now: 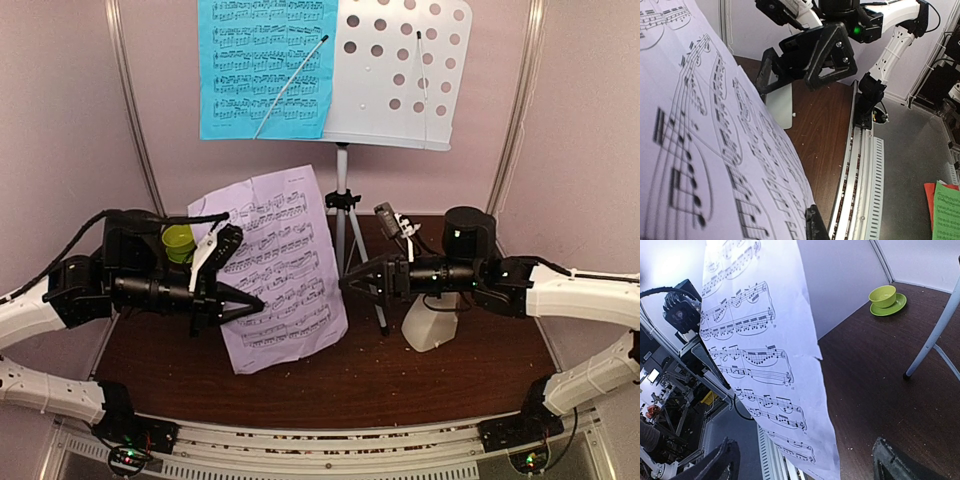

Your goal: Set up the instrument practice props

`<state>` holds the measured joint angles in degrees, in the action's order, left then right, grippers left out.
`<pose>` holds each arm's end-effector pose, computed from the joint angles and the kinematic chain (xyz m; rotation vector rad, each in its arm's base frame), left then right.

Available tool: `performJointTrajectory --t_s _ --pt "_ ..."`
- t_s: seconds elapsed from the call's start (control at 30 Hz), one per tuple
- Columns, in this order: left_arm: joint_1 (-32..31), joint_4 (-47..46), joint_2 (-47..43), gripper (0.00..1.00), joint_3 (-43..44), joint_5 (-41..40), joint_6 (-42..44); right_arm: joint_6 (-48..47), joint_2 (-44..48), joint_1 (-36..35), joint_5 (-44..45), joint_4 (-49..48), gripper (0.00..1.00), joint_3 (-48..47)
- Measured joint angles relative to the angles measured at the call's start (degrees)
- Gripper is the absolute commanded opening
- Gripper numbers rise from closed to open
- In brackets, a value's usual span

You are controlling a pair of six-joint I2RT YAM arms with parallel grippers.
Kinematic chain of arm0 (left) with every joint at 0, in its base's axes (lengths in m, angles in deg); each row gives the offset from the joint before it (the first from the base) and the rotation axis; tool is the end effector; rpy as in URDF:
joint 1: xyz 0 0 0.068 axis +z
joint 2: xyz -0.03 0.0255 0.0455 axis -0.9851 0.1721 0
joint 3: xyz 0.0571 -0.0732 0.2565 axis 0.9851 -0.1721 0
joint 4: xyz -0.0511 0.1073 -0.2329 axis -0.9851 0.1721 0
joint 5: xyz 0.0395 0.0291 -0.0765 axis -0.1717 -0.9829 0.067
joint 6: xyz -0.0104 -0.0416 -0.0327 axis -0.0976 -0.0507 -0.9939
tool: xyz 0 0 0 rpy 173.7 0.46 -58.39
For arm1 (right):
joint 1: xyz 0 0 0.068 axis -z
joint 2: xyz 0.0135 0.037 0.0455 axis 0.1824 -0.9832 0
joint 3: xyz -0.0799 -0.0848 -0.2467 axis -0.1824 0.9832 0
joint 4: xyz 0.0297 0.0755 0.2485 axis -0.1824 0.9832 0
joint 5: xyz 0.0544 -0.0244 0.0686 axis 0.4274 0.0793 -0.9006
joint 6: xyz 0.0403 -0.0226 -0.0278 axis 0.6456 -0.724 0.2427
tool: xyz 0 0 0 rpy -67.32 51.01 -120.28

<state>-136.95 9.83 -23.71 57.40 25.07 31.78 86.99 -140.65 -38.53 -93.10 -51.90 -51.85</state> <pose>0.1013 -0.1776 0.3419 1.0608 1.8232 -1.0788 0.1714 0.2302 0.3063 -0.8679 1.8020 1.4961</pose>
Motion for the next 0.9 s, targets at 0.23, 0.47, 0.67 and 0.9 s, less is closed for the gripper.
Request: performJointTrajectory --t_s 0.23,0.47,0.67,0.9 --pt "-0.26 -0.13 1.86 0.01 3.48 -0.07 3.28 0.07 -1.73 0.00 -0.48 -3.30 0.90 0.00" --pt "-0.28 -0.59 1.75 0.01 4.37 1.92 4.28 -1.22 -3.91 0.00 -1.25 -4.00 0.73 0.00" --pt "-0.37 -2.23 0.55 0.03 4.15 2.43 4.17 -0.35 -4.24 0.00 -4.11 -4.94 0.40 -0.11" --pt "-0.37 -6.51 -2.27 0.05 1.42 0.46 2.32 4.79 -4.07 0.00 -7.15 -8.90 0.00 -0.22"
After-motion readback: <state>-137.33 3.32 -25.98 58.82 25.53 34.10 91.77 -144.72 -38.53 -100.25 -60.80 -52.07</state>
